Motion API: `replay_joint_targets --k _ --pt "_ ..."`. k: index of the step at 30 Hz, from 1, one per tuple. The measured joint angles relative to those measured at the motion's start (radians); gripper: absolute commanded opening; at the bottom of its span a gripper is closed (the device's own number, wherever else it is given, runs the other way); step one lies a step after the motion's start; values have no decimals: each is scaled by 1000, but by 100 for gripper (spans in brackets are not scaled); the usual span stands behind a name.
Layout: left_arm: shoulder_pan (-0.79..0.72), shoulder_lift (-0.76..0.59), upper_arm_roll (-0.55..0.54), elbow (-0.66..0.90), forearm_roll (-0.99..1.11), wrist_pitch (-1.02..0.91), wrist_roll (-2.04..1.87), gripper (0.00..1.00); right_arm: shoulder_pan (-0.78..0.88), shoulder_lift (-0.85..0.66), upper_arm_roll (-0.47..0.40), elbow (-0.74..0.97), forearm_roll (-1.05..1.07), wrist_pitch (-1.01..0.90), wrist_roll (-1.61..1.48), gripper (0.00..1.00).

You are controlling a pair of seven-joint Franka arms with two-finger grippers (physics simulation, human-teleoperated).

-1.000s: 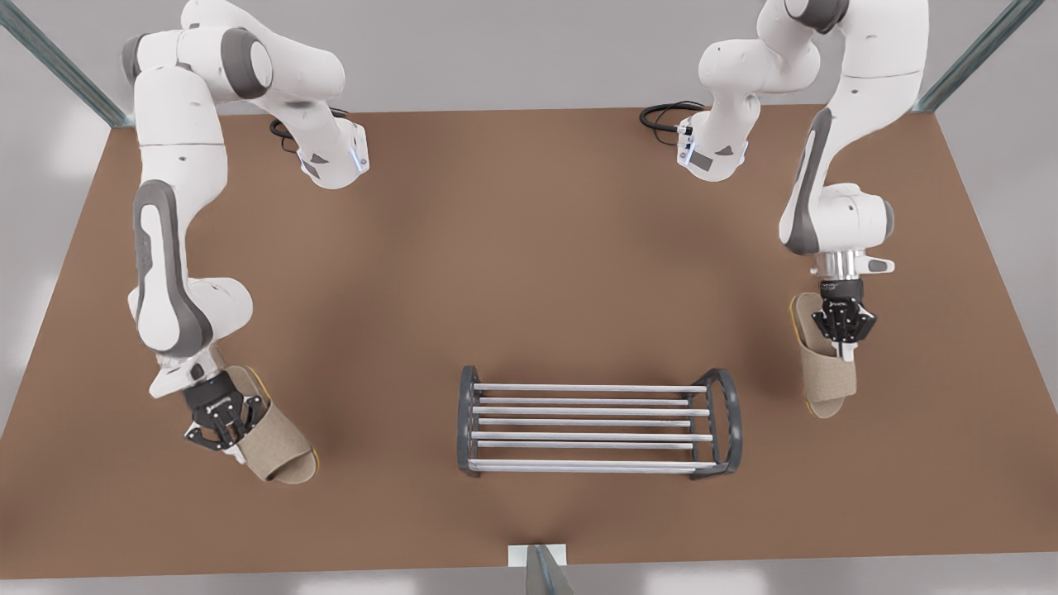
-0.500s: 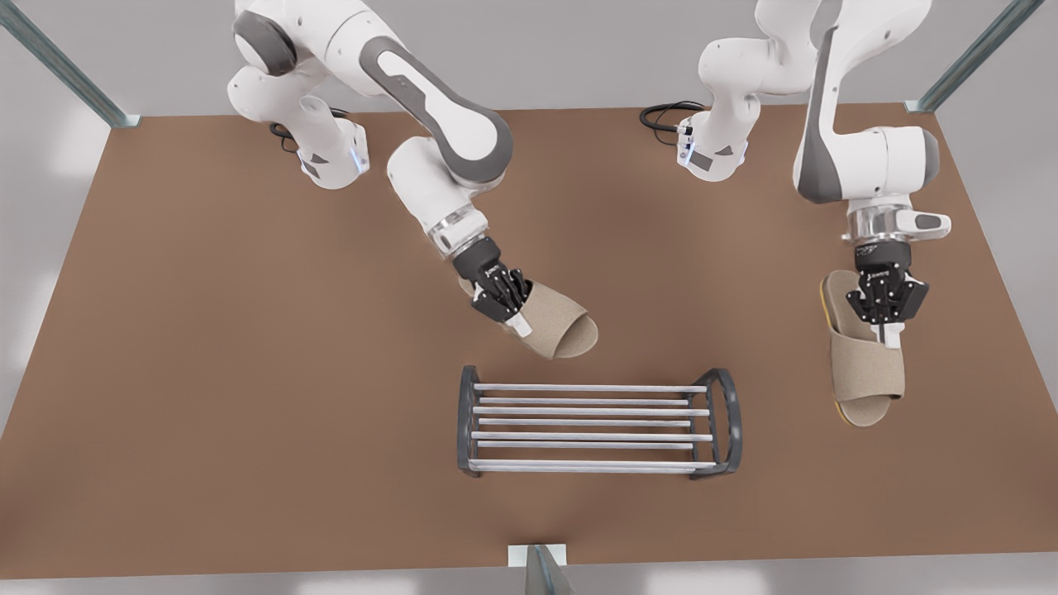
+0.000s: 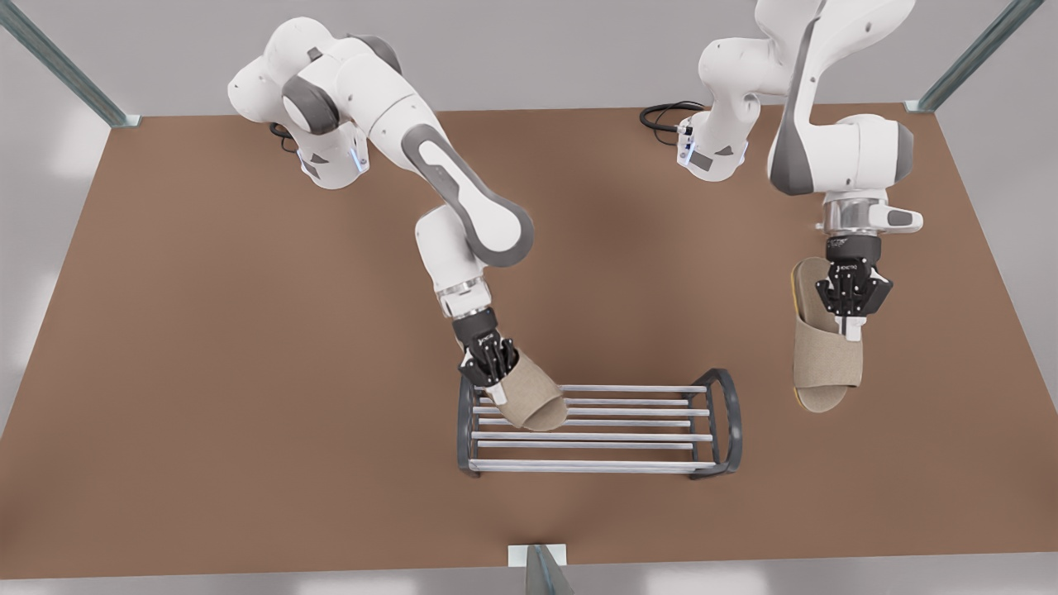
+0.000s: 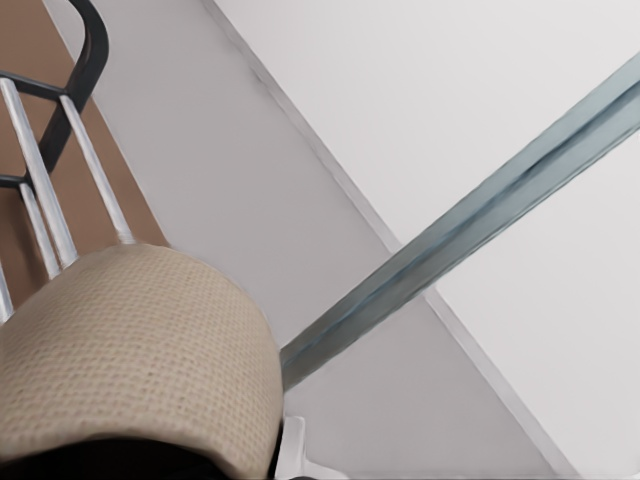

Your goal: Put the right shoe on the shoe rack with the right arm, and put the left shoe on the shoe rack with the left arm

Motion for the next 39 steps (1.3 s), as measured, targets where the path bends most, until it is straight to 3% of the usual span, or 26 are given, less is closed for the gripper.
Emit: replay_joint_targets --k 9,19,20,21,39 --pt "-4 107 -36 125 -1 31 -10 21 12 113 -8 105 -1 9 12 21" --pt "-40 119 -48 137 -2 49 -20 21 14 207 -14 190 -6 8 20 22" --pt "-40 119 -48 139 -2 50 -20 21 14 207 -14 190 -6 8 21 71" --pt "-39 119 -48 142 -2 53 -21 21 14 208 -12 190 -8 9 23 100" --pt "-4 119 -47 154 -3 67 -30 21 34 197 -9 172 -10 9 72 100"
